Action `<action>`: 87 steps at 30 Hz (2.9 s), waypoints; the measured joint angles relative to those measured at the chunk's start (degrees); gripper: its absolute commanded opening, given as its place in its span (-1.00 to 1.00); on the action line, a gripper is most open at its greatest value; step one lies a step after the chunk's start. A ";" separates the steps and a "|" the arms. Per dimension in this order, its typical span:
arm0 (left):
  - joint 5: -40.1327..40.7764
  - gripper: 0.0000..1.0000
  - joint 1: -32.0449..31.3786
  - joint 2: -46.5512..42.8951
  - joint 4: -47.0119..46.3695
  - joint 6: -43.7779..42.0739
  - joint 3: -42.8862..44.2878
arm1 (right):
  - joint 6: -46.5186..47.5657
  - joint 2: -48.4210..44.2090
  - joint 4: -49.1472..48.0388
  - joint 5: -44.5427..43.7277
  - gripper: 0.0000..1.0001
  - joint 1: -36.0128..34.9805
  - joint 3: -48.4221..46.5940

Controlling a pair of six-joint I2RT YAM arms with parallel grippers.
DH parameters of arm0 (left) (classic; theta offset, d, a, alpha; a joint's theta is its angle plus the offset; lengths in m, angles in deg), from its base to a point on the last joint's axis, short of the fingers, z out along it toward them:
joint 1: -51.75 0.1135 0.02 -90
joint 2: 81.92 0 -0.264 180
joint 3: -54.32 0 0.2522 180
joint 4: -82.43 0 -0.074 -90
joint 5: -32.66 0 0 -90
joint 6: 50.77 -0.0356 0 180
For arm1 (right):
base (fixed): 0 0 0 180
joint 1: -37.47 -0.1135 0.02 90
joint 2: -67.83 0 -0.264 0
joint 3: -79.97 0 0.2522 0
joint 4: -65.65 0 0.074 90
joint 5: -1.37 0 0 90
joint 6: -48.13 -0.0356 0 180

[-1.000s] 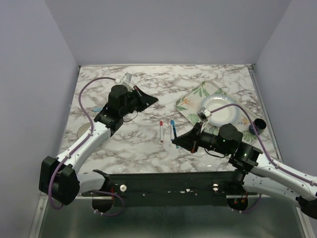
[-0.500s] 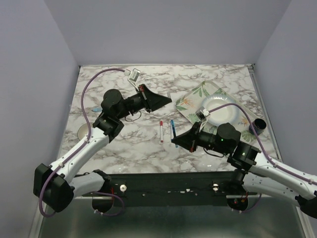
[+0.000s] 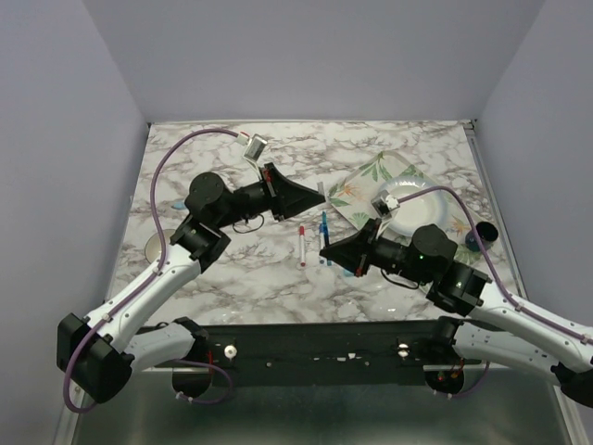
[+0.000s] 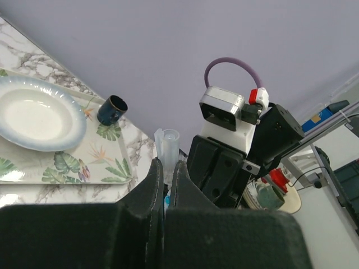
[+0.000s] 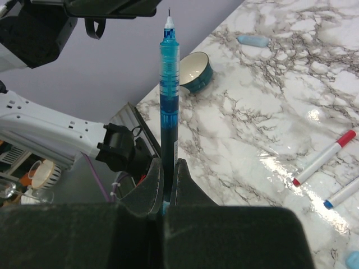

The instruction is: Insert the pens into the pen caps

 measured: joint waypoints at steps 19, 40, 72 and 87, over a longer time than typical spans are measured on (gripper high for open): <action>-0.17 -1.00 -2.36 0.02 1.90 -2.64 0.00 | -0.04 1.05 -0.52 -0.15 -0.99 0.00 -0.98; 2.71 -1.00 -2.60 -1.62 4.96 -5.09 0.28 | -0.72 0.17 -0.48 0.22 -0.99 -0.02 -0.96; 4.76 -1.00 -2.60 -3.15 6.05 -5.49 1.46 | -1.81 -0.94 -0.50 0.35 -0.99 -0.02 -0.22; 4.74 -1.00 -2.60 -2.38 5.79 -4.90 1.44 | -2.16 -0.59 -0.52 0.72 -0.99 -0.02 -0.22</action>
